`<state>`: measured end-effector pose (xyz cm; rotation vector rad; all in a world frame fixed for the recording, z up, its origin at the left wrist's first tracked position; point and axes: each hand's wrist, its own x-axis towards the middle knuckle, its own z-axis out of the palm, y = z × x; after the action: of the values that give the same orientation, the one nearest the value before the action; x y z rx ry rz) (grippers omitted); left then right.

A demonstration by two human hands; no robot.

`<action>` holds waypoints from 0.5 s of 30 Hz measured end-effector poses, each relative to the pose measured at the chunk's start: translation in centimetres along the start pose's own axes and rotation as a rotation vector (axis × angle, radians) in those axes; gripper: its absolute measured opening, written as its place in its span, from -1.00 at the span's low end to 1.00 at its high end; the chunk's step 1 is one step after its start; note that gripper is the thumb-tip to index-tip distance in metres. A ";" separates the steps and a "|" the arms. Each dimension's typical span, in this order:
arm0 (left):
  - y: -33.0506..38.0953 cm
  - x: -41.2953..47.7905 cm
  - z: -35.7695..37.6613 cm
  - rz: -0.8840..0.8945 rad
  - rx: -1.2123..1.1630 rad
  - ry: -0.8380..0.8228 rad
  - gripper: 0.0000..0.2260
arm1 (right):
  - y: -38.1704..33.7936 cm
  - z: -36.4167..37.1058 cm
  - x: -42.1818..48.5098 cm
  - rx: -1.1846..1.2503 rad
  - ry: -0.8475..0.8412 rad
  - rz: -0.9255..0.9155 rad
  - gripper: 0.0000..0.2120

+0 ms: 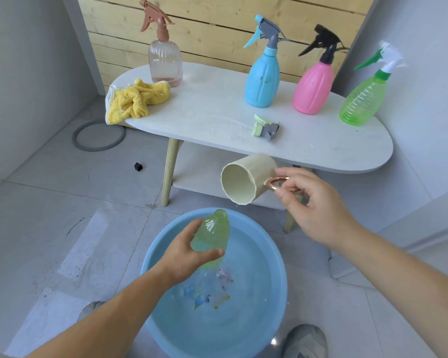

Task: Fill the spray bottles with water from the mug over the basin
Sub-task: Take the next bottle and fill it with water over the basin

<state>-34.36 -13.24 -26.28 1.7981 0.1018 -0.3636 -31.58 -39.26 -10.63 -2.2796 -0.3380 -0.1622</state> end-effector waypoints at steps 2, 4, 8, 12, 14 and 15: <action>0.7 -0.1 0.2 0.019 -0.009 0.001 -0.28 | 0.3 -0.4 0.6 0.178 0.051 0.192 -0.86; 1.3 -0.3 0.3 0.032 -0.019 0.002 -0.35 | 0.8 -0.9 1.3 0.332 0.117 0.321 -0.78; 2.7 -0.2 0.9 0.073 -0.019 -0.016 -0.39 | 1.6 -3.4 3.1 0.516 0.263 0.405 -0.70; 3.7 -0.2 1.4 0.093 -0.019 -0.016 -0.42 | 3.2 -6.7 5.2 0.561 0.397 0.438 -0.71; 4.2 -0.1 1.5 0.104 -0.011 -0.028 -0.41 | 4.5 -8.3 6.2 0.551 0.443 0.474 -0.74; 4.4 0.0 1.6 0.109 -0.005 -0.033 -0.41 | 5.3 -9.1 6.6 0.548 0.460 0.496 -0.75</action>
<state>-33.56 -15.95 -22.53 1.7839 -0.0177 -0.3146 -23.77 -48.11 -6.85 -1.6562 0.3821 -0.2880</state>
